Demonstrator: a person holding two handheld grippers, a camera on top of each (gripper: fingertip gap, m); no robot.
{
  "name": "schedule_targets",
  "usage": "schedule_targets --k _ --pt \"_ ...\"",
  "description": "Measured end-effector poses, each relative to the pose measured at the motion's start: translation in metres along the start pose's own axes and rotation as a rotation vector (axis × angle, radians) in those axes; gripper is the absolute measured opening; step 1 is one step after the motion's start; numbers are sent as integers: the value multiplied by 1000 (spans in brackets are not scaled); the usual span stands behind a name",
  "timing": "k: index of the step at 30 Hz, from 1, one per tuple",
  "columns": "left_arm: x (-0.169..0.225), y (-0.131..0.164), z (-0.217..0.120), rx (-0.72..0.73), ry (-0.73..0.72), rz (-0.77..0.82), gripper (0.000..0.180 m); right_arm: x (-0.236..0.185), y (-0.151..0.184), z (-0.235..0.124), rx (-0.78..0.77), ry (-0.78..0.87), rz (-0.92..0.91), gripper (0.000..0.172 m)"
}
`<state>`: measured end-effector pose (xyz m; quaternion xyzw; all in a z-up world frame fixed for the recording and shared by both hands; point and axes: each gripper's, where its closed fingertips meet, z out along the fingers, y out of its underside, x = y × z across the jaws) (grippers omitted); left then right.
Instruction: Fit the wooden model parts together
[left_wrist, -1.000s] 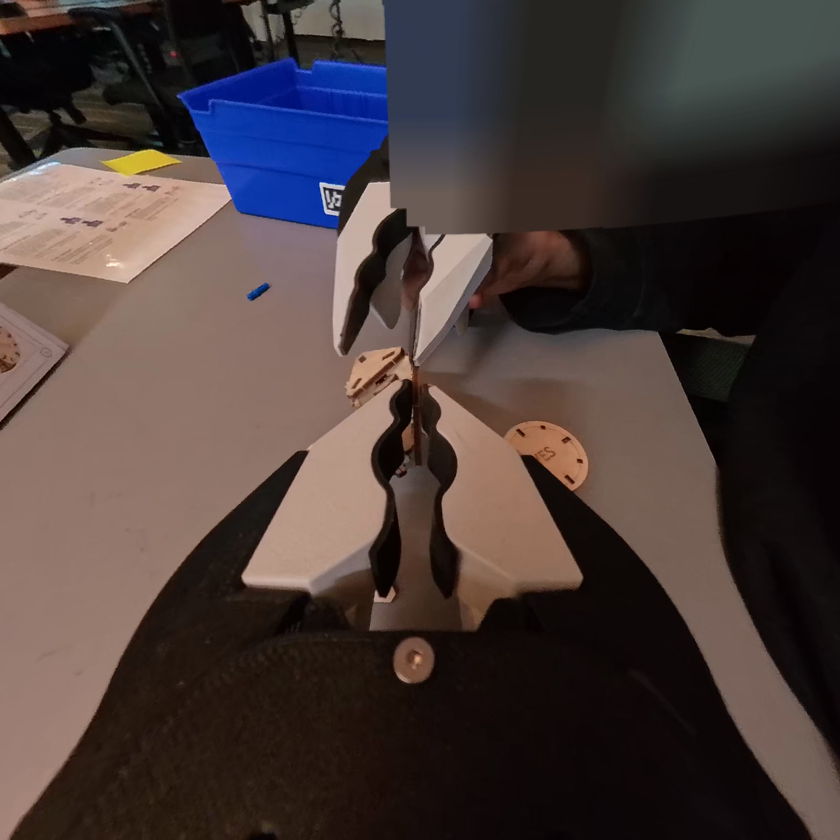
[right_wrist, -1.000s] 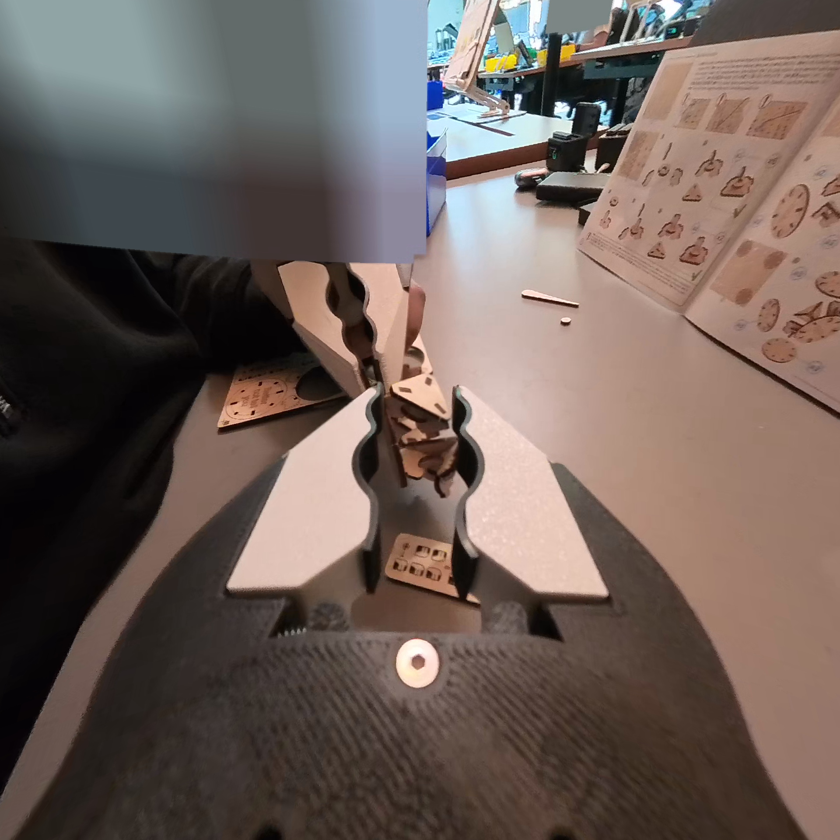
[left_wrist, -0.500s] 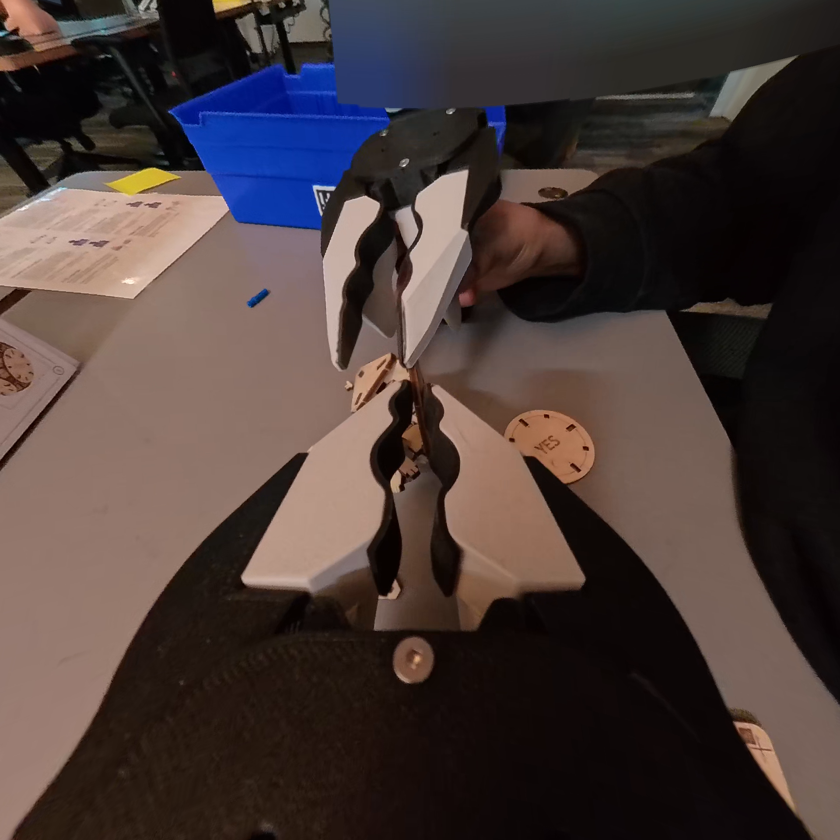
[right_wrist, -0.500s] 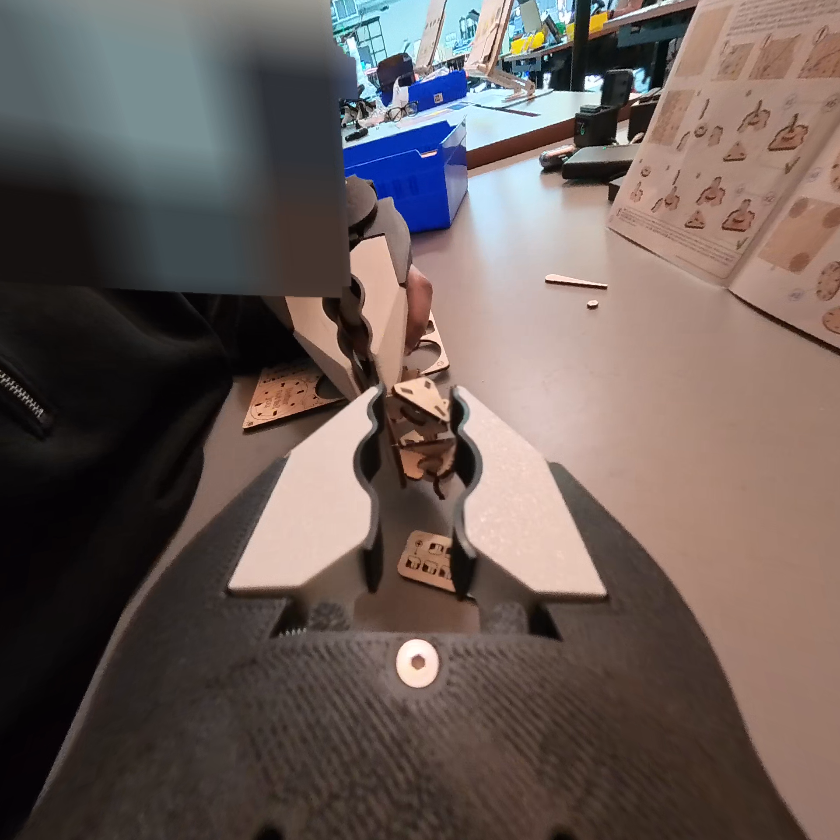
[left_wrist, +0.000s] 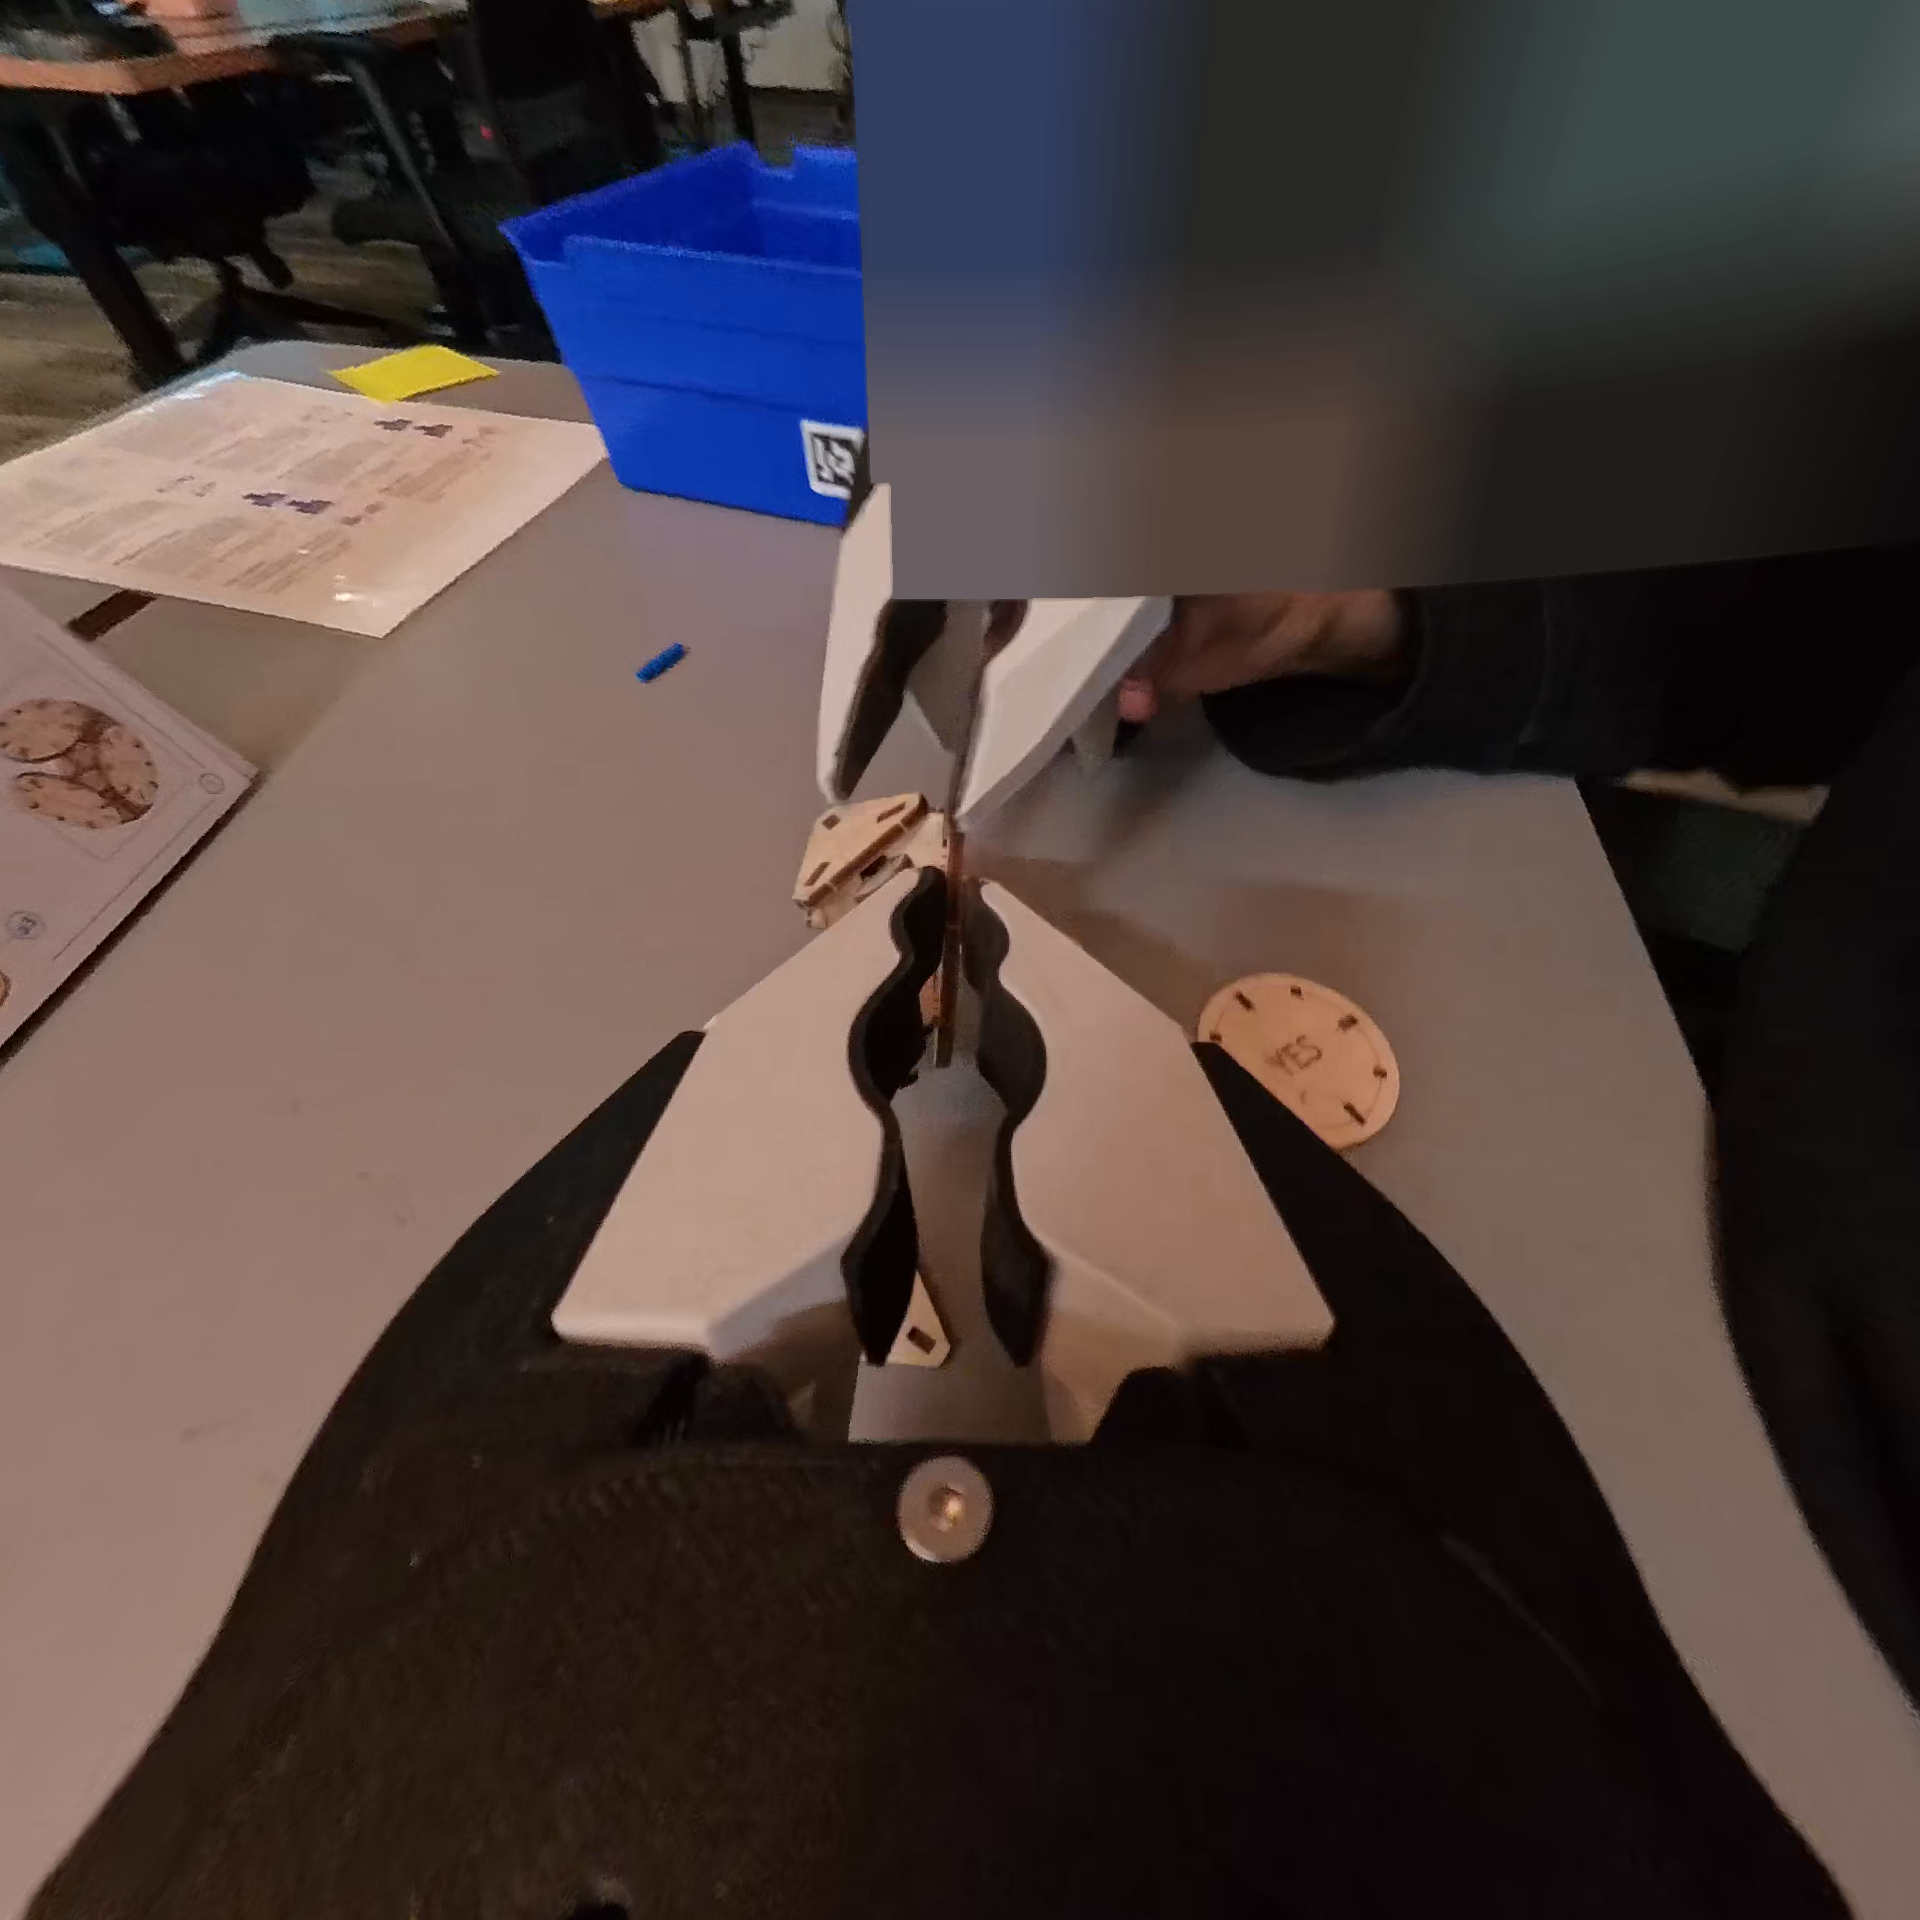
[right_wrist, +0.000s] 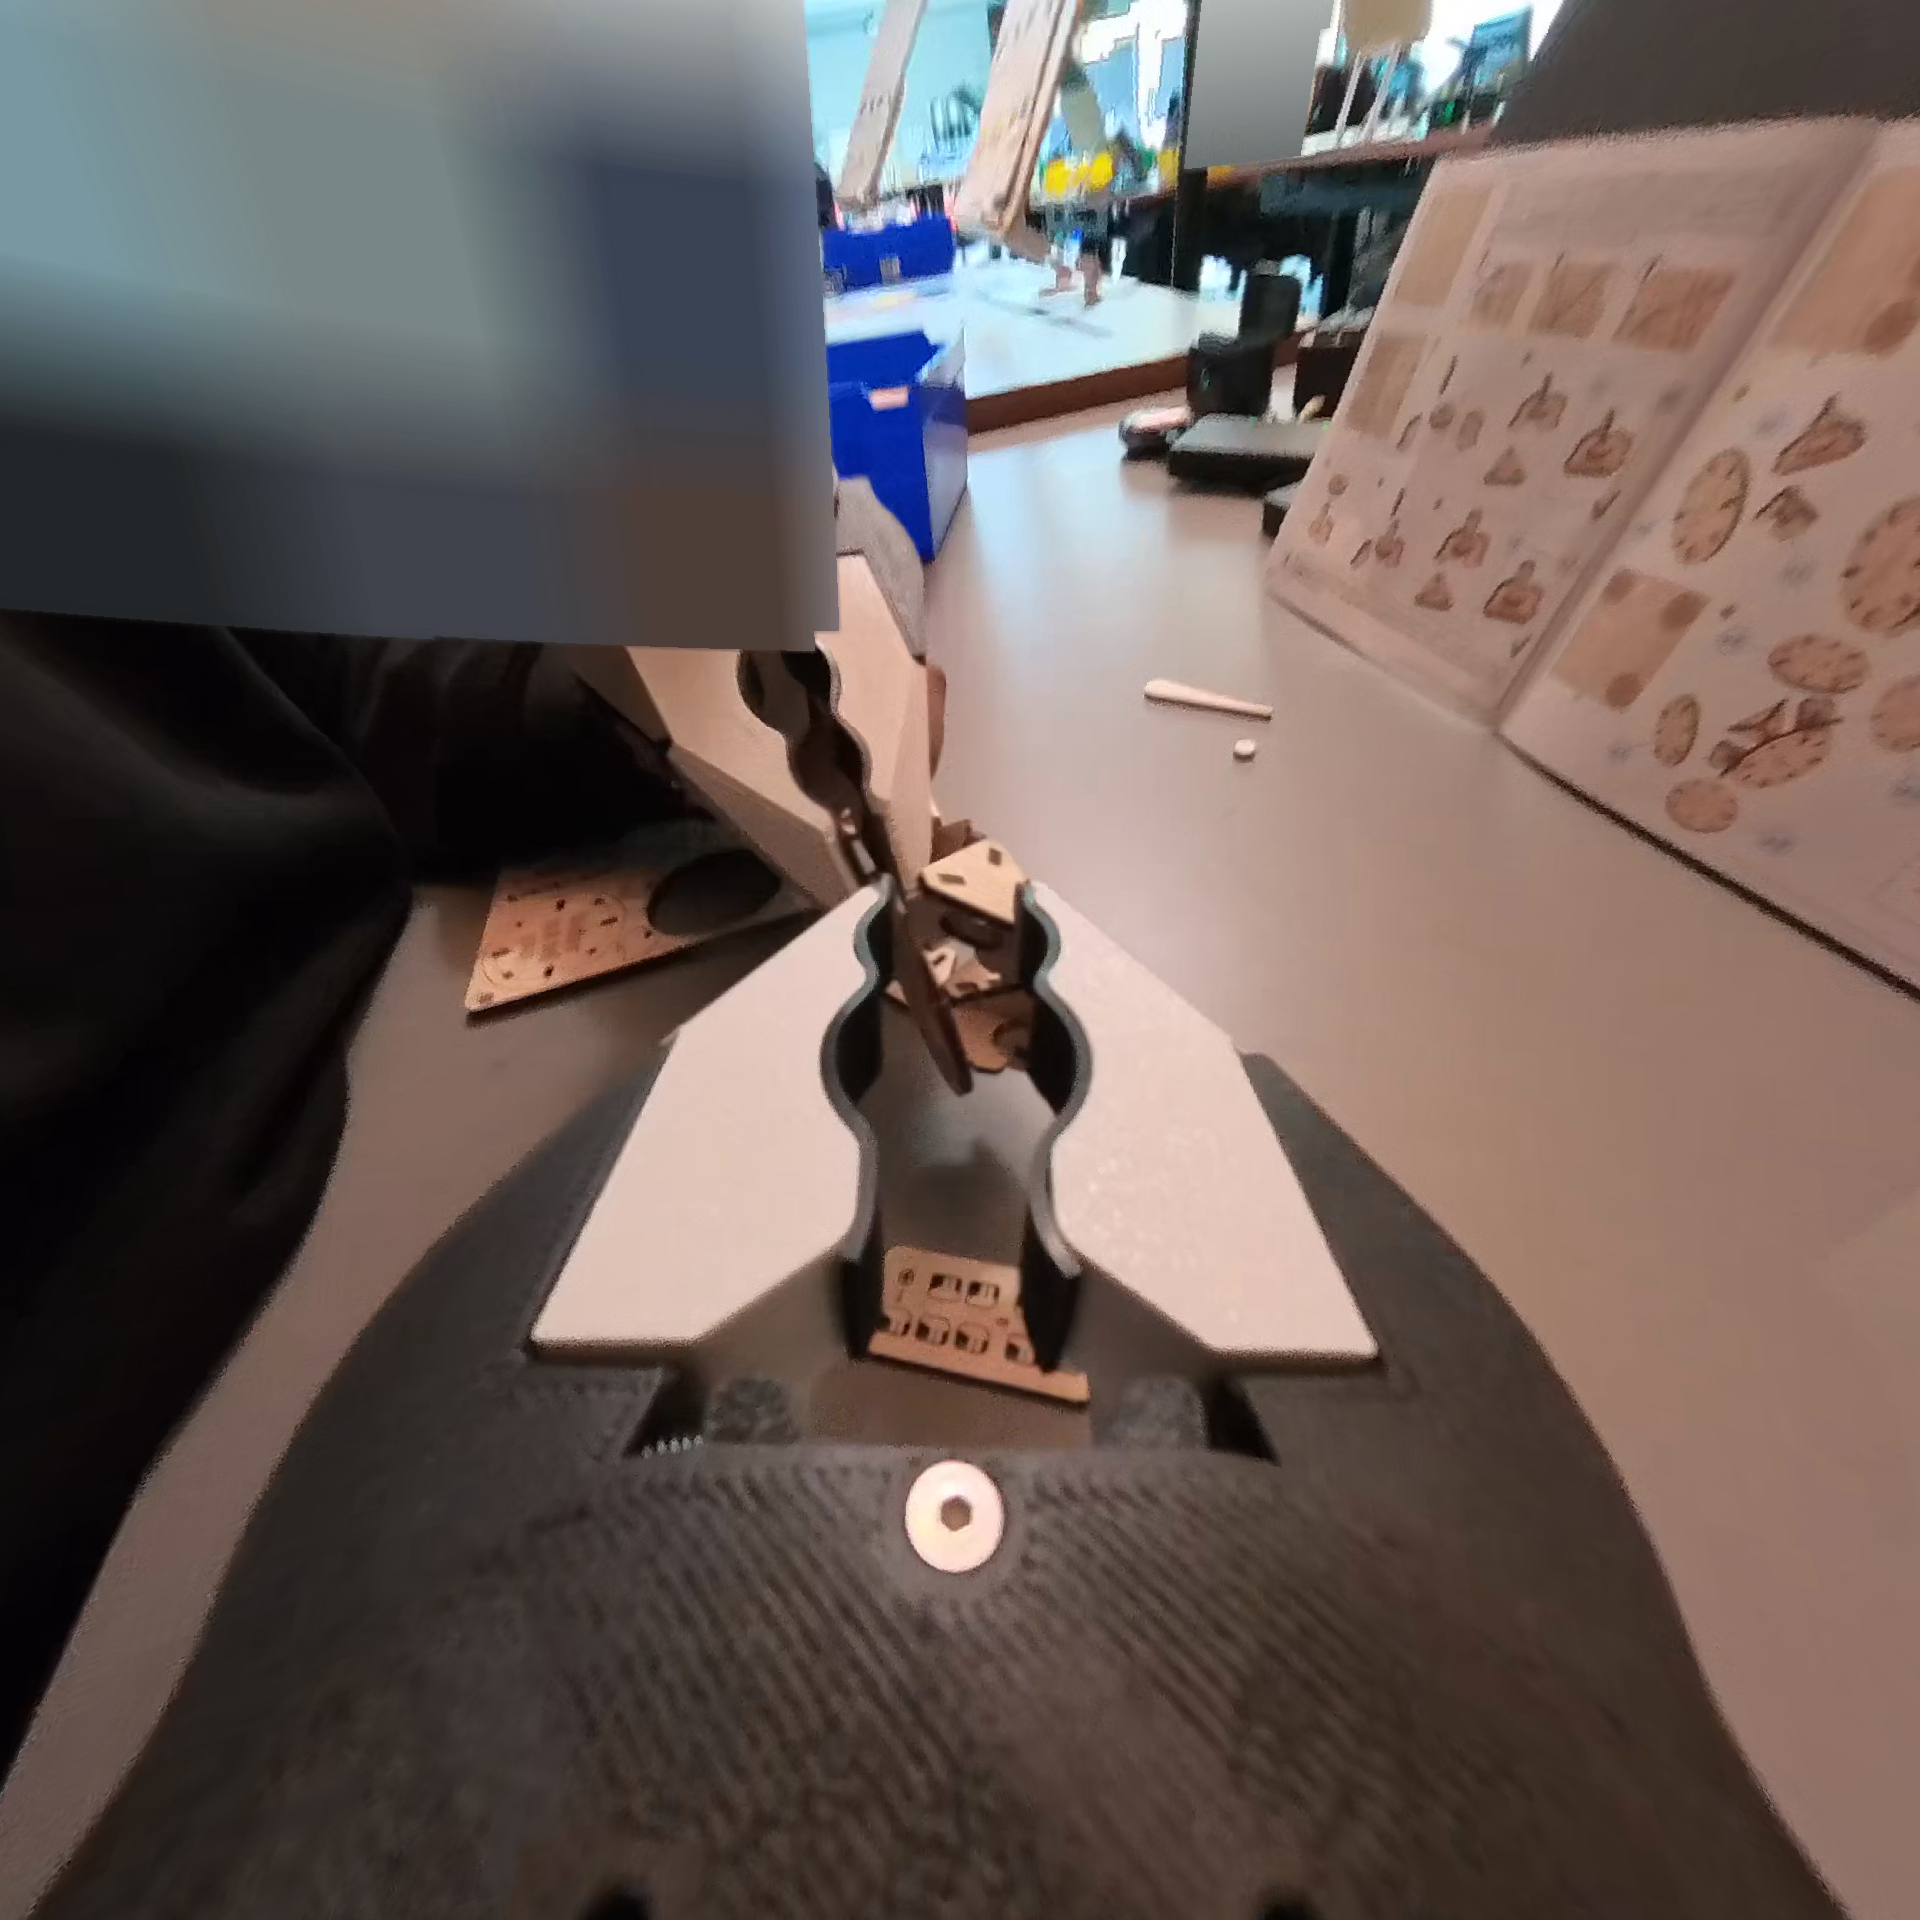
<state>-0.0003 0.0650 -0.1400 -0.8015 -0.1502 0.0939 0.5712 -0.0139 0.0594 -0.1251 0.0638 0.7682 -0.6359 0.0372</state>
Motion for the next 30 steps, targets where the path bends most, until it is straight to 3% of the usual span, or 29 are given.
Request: schedule_targets --k 4,10,14,30 --pt "-19 -12 -11 86 -34 -153 0 14 -17 -16 116 34 60 29" --pt "-37 -29 -31 307 128 -534 0 11 -8 -7 102 -15 136 30" --pt "-36 -33 -34 345 168 -581 0 -1 -13 -3 146 -116 226 27" --pt "-27 -36 -25 404 231 -677 0 3 -13 -5 162 -109 260 3"
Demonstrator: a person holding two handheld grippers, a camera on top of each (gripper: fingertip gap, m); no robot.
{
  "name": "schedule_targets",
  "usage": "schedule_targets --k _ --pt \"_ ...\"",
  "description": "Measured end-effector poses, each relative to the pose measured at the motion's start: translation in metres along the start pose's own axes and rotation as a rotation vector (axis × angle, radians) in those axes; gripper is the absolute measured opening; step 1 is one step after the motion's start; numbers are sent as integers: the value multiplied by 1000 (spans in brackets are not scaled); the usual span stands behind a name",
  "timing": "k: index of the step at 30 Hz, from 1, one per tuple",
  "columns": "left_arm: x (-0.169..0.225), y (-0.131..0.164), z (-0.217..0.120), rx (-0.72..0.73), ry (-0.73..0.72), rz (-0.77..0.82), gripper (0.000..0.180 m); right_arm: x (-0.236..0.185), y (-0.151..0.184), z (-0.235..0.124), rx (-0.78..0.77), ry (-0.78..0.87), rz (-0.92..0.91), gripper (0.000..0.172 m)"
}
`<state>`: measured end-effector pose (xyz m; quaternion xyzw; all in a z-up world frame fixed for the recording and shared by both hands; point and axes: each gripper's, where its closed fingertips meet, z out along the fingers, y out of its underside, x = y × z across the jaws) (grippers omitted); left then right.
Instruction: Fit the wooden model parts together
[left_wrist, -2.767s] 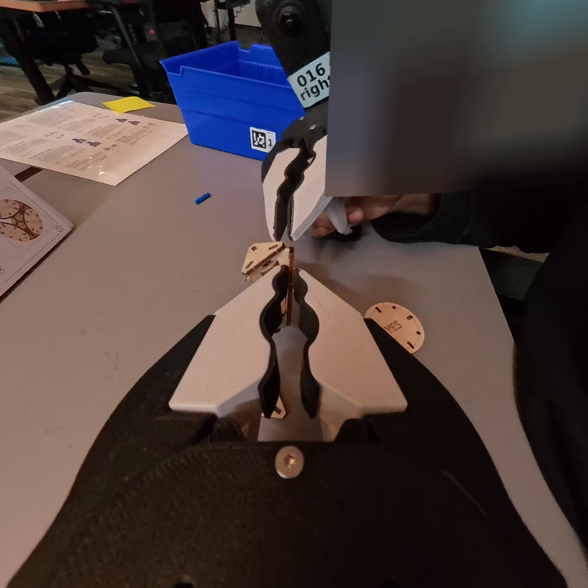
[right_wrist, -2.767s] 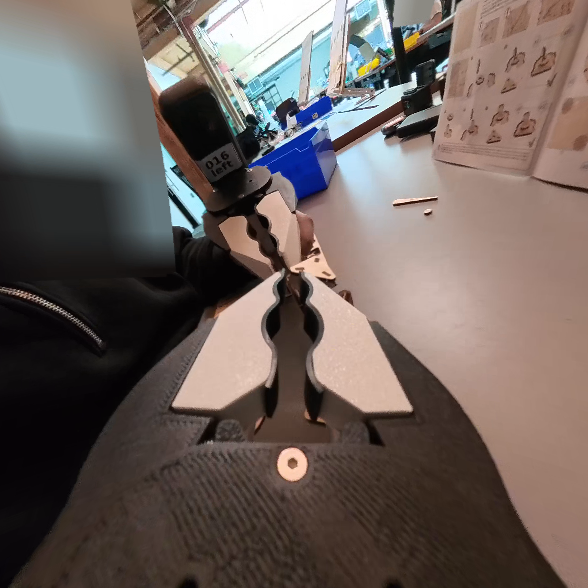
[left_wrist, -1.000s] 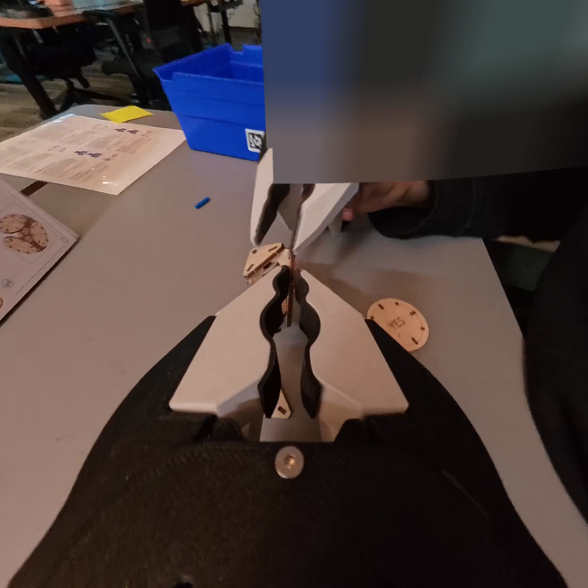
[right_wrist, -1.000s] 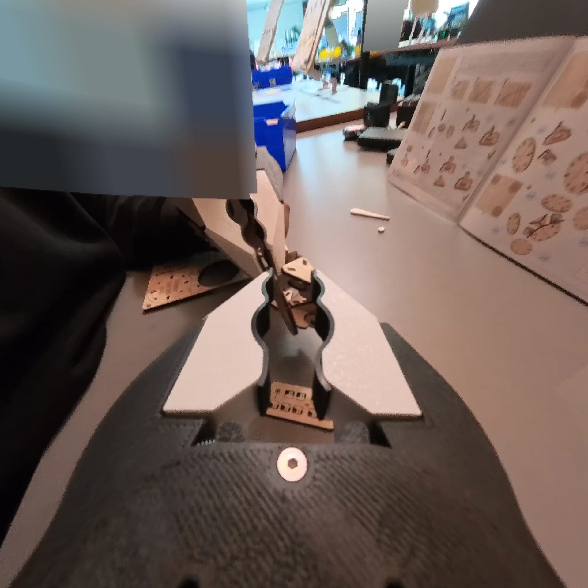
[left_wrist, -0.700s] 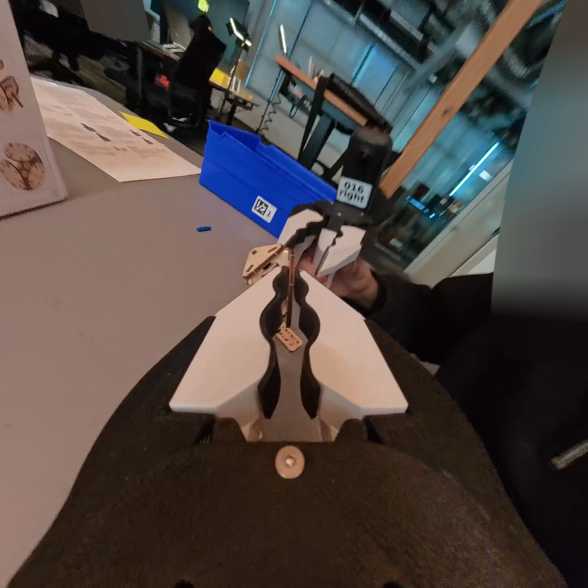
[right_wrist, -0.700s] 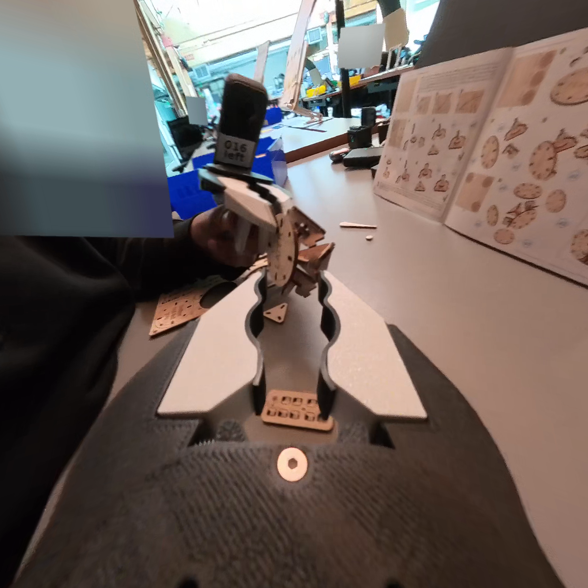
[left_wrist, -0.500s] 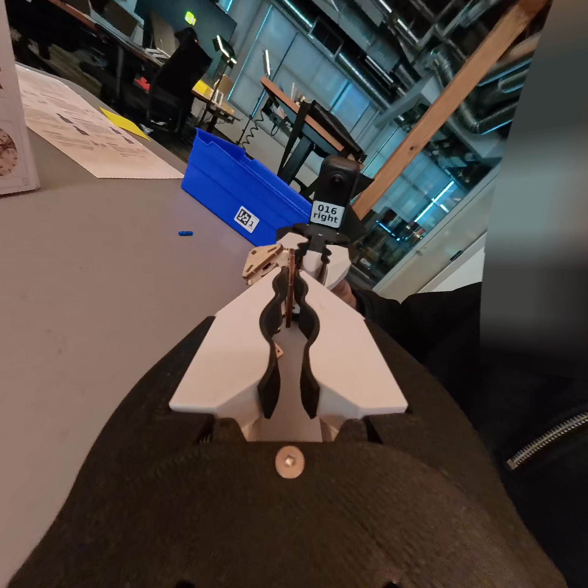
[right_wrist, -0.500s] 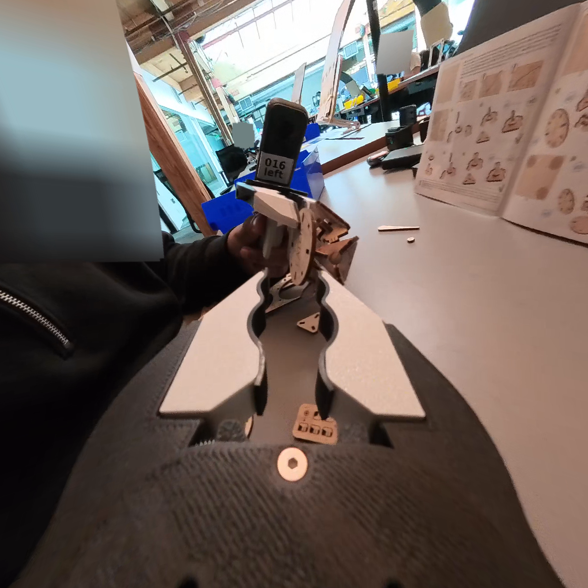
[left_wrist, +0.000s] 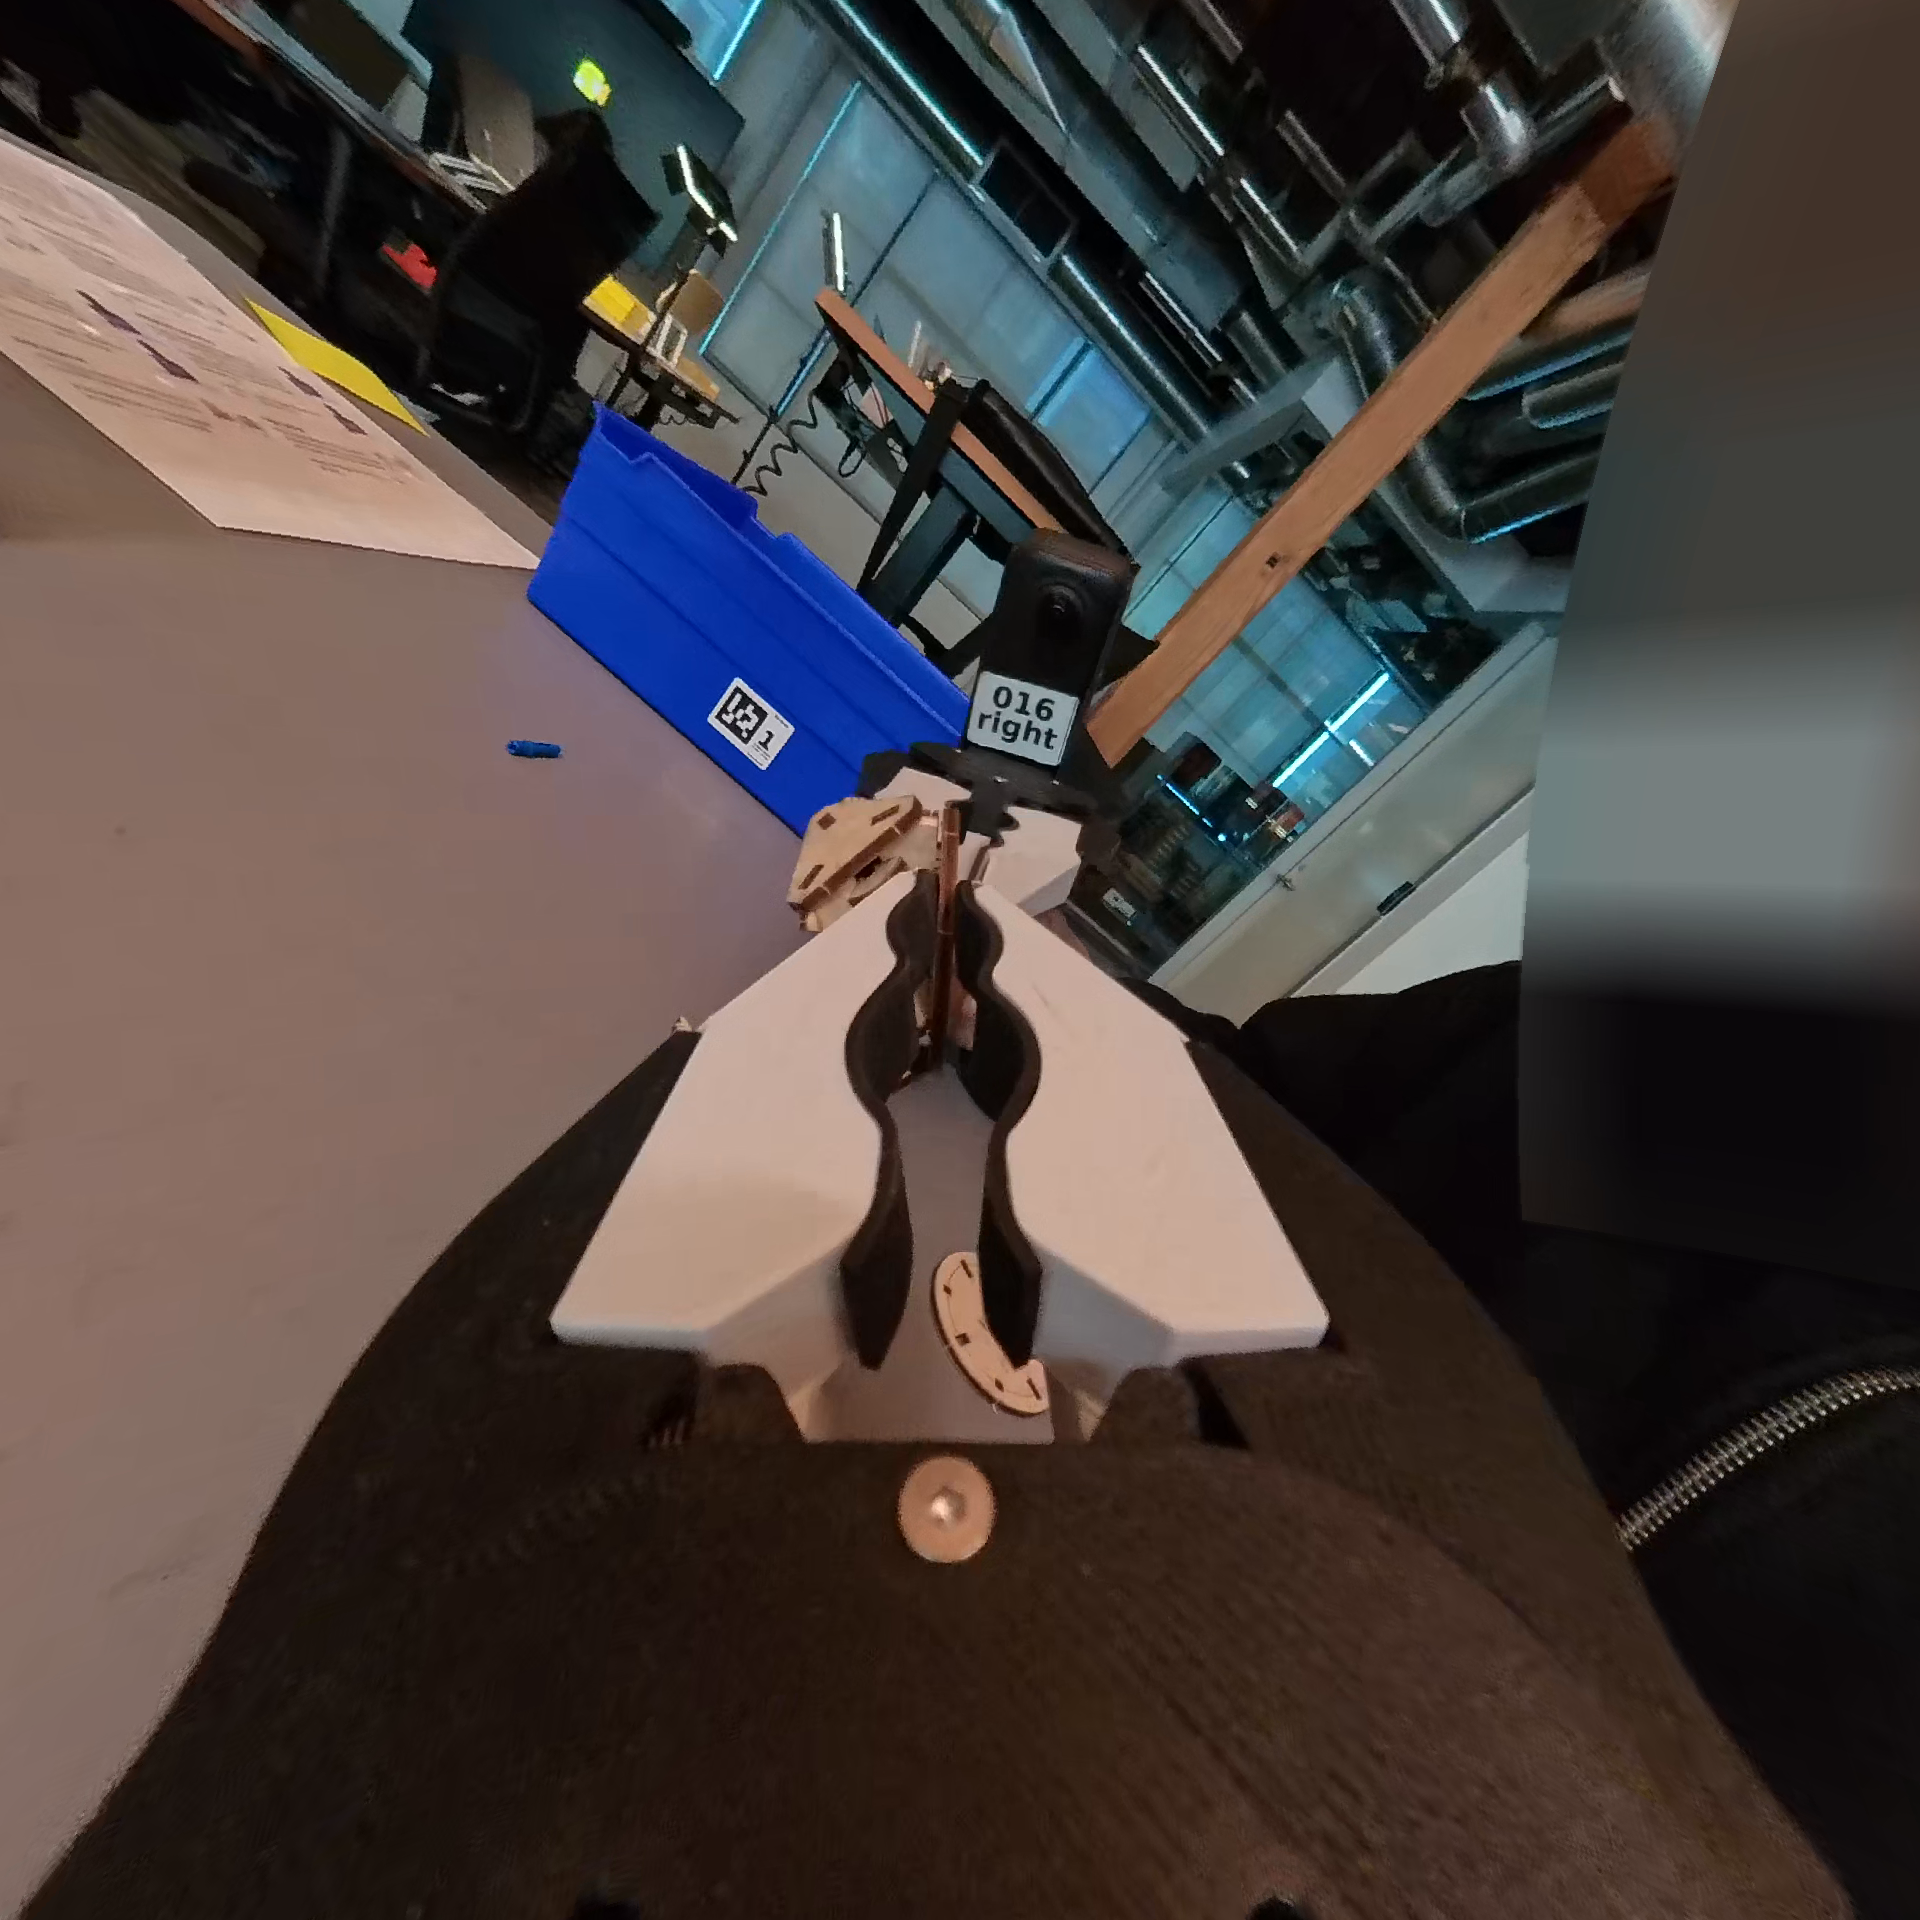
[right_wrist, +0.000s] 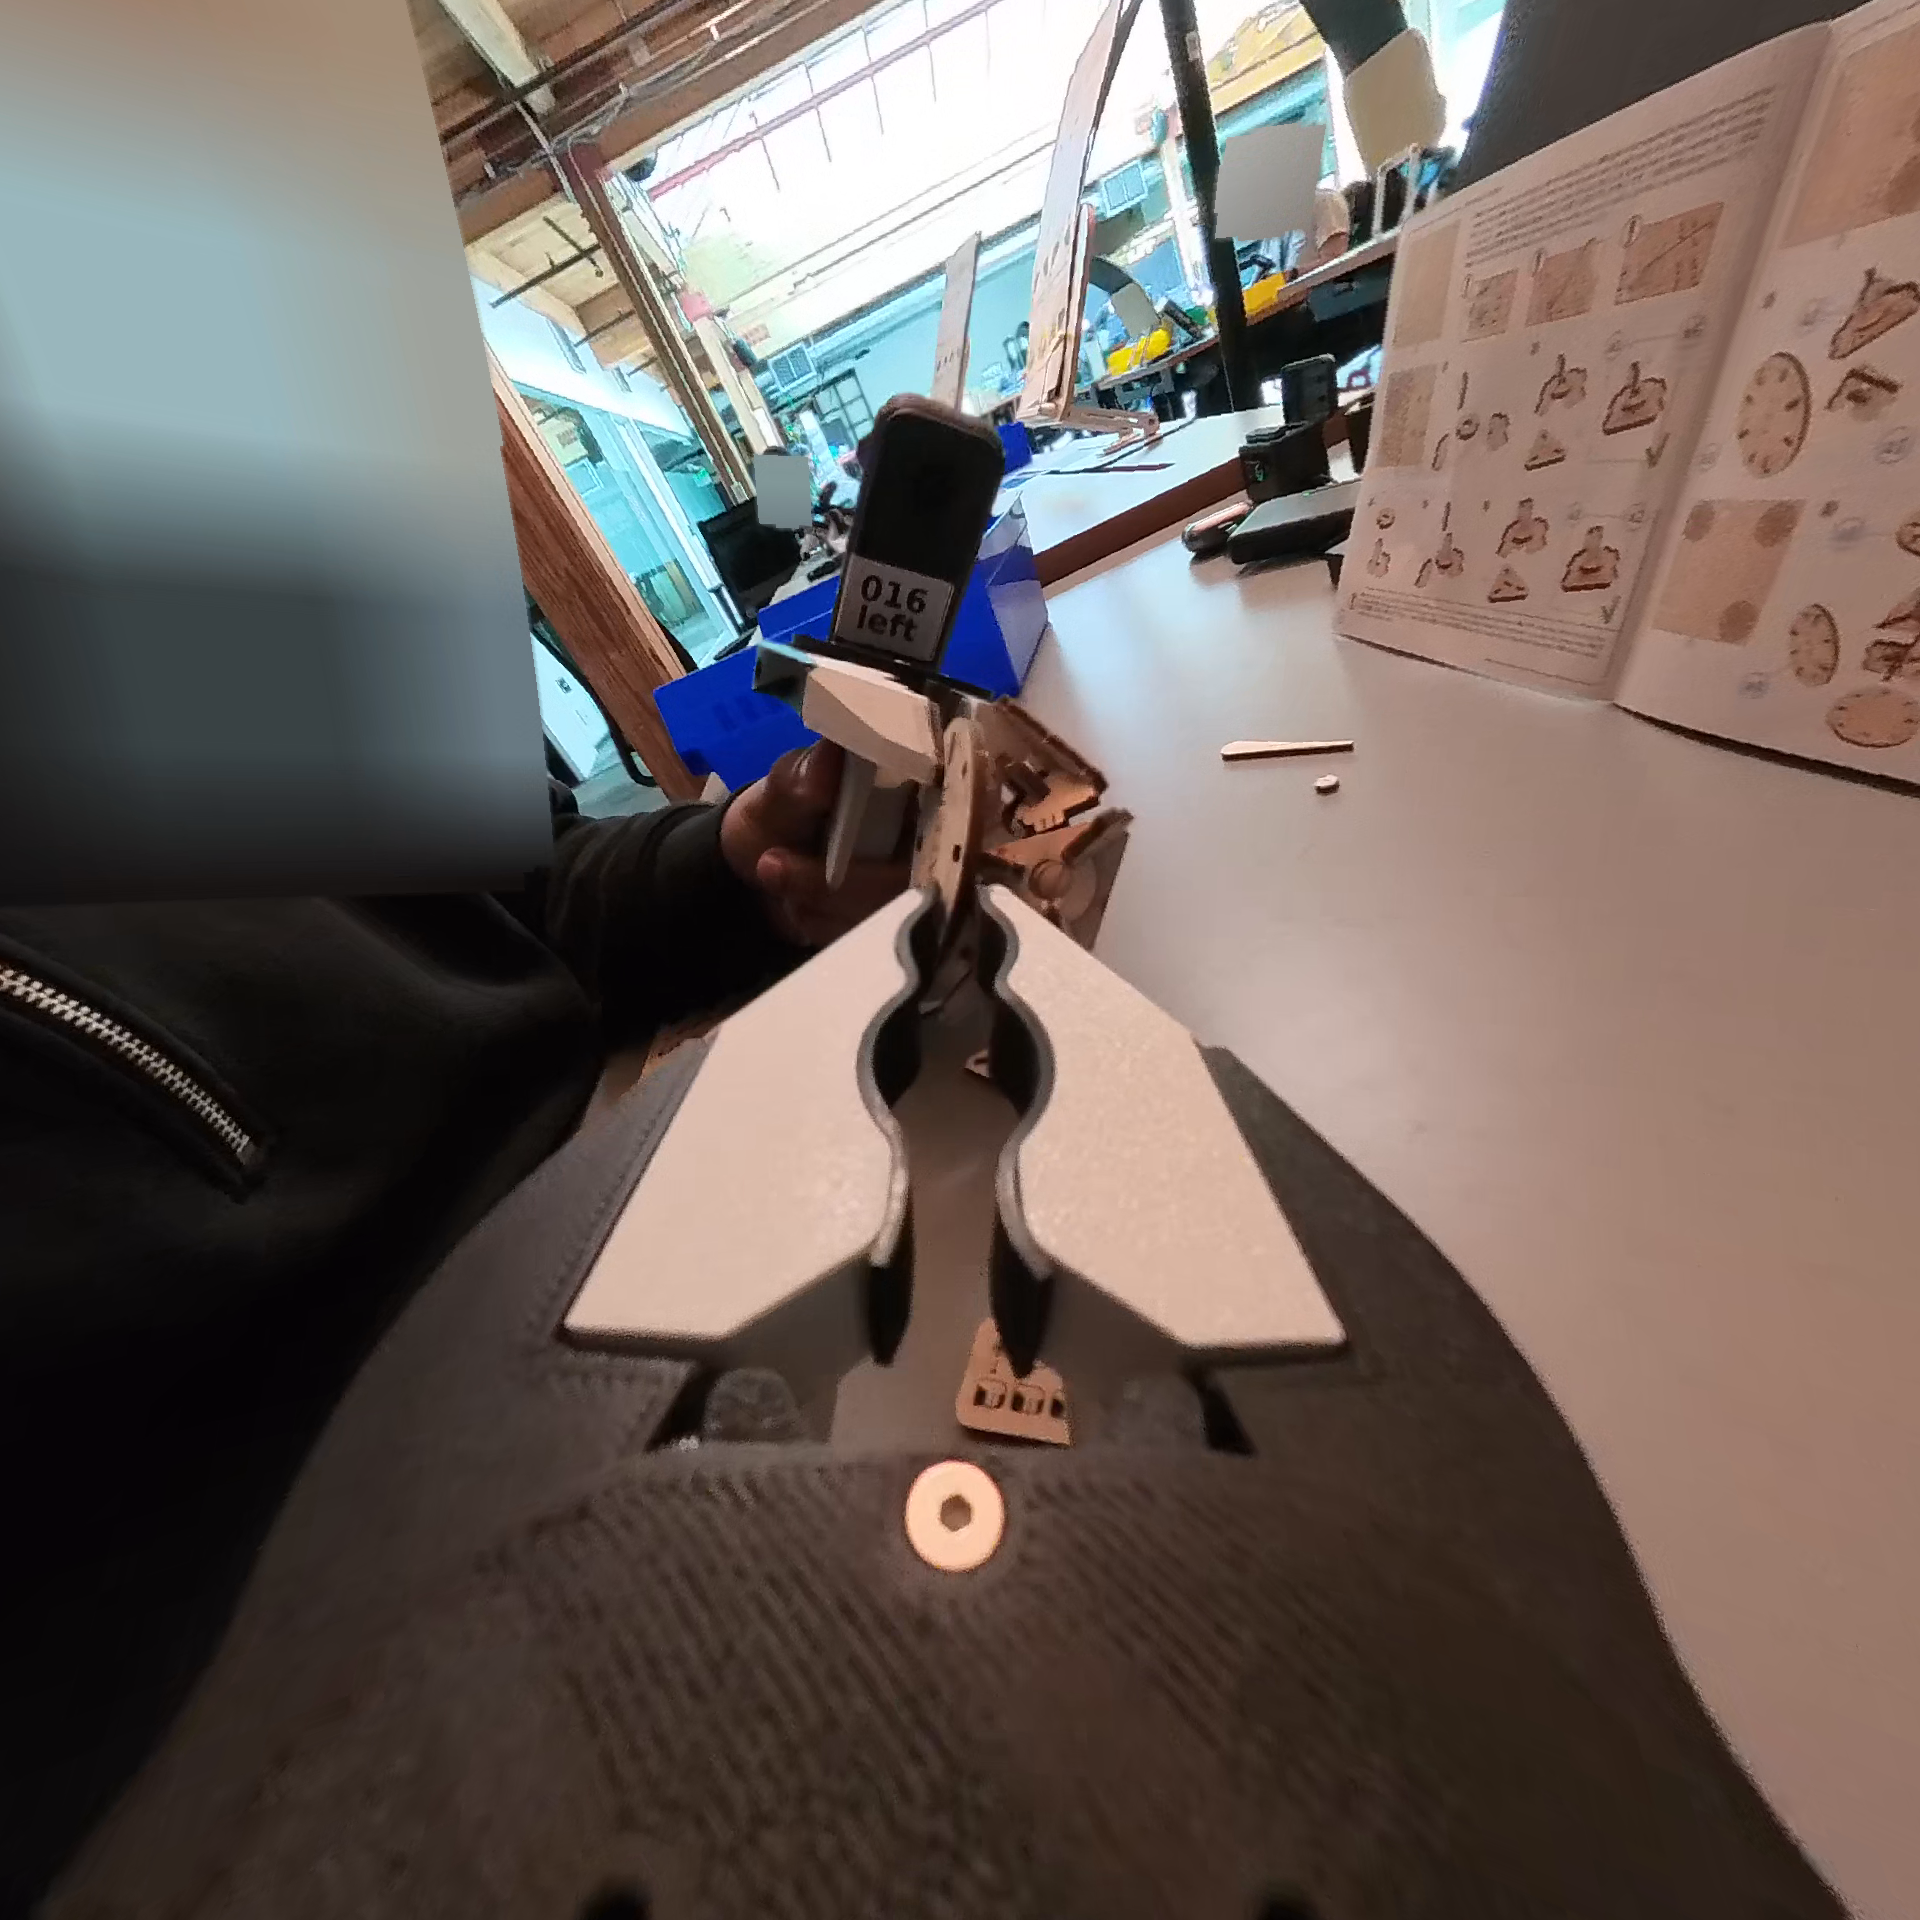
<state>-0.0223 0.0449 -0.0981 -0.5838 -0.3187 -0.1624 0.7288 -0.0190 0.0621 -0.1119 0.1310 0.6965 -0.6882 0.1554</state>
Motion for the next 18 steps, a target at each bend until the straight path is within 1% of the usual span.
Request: schedule_targets --k 8,15,18 --pt "-2 3 0 -13 -16 19 1 1 -2 -2 19 -24 57 0" --pt "-1 13 2 -80 -20 65 1 1 -6 -5 39 -31 72 0" --pt "-1 22 4 -136 -12 58 2 1 -7 -6 47 -33 77 1"
